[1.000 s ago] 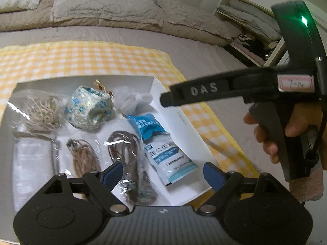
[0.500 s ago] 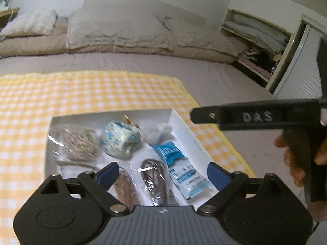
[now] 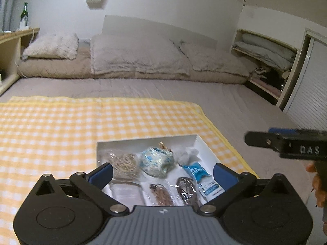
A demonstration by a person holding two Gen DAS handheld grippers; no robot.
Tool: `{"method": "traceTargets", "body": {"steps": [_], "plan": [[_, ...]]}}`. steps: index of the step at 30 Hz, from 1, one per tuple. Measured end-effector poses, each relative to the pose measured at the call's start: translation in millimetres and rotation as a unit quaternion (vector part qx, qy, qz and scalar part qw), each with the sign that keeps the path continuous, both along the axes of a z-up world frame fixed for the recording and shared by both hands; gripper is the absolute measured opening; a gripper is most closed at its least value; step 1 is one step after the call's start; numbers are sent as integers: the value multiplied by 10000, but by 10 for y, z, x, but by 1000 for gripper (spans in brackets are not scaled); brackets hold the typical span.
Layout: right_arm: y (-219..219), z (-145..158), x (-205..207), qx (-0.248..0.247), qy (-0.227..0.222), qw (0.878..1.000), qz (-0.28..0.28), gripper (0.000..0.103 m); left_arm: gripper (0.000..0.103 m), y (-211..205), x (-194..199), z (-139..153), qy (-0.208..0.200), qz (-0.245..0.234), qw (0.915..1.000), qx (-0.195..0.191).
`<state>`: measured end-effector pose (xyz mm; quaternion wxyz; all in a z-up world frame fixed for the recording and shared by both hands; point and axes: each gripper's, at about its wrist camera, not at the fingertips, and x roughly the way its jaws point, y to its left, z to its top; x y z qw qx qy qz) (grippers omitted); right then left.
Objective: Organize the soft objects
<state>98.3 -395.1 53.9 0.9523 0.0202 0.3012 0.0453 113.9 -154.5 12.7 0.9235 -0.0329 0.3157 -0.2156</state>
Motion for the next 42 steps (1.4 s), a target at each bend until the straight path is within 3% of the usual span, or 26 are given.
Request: {"method": "traceTargets", "body": {"steps": [6, 12, 24, 42], "plan": [[31, 34, -279, 151, -187, 9996, -119, 89, 103, 201, -155, 123, -299, 49, 9992, 250], [153, 12, -602, -24, -509, 9984, -233, 99, 103, 348, -351, 141, -492, 127, 9979, 411], [365, -201, -1025, -170, -785, 9959, -406, 103, 103, 548, -763, 22, -894, 485, 9917, 789], [535, -508, -1341, -403, -846, 9941, -553, 103, 103, 599, -944, -263, -744, 398, 9929, 837]]}}
